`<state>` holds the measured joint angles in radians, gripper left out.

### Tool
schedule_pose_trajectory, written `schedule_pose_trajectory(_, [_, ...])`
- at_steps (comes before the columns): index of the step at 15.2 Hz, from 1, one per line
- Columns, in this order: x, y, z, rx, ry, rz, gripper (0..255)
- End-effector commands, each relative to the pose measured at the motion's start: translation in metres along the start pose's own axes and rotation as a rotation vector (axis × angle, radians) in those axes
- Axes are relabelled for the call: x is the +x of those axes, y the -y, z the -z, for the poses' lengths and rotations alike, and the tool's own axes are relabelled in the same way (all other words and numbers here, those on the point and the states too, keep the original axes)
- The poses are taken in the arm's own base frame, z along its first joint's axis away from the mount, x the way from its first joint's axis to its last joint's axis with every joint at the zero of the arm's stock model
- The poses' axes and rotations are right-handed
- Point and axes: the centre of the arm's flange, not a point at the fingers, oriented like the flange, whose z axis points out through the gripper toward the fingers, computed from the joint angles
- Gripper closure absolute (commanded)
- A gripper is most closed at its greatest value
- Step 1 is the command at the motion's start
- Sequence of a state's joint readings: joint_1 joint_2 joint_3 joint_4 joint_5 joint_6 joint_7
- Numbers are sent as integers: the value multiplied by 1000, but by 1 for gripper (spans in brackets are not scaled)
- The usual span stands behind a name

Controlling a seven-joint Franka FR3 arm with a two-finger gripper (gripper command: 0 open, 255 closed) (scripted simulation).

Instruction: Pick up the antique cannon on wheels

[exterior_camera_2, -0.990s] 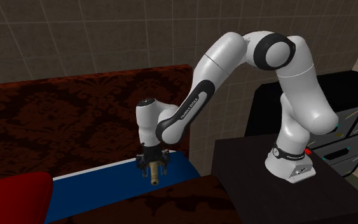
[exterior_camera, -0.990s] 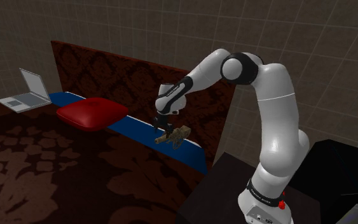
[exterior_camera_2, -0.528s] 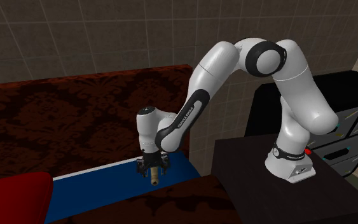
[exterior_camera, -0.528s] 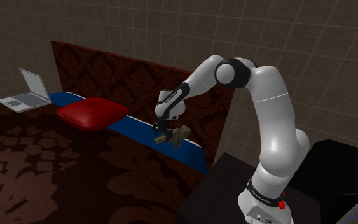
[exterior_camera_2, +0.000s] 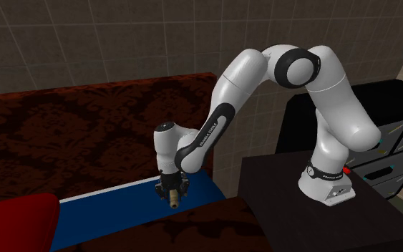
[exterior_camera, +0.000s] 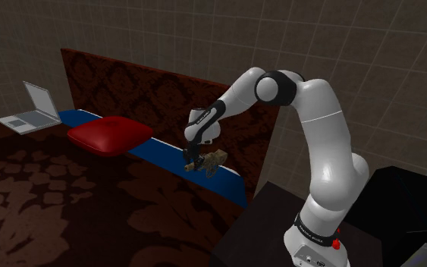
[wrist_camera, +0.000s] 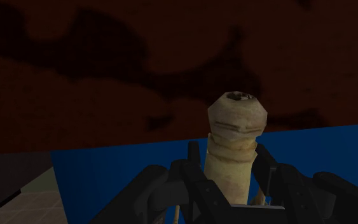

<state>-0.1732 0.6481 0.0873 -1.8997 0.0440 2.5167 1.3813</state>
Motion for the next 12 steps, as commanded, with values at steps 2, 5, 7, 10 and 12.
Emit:
schedule_pose_trajectory(2, [0,0,0,-1,0,-1,255])
schedule_pose_trajectory(5, [0,0,5,-1,0,-1,255])
schedule_pose_trajectory(7, [-1,0,16,-1,0,-1,255])
schedule_pose_trajectory(10, [-2,-1,31,-1,0,-1,255])
schedule_pose_trajectory(12, [-3,-1,42,-1,0,-1,255])
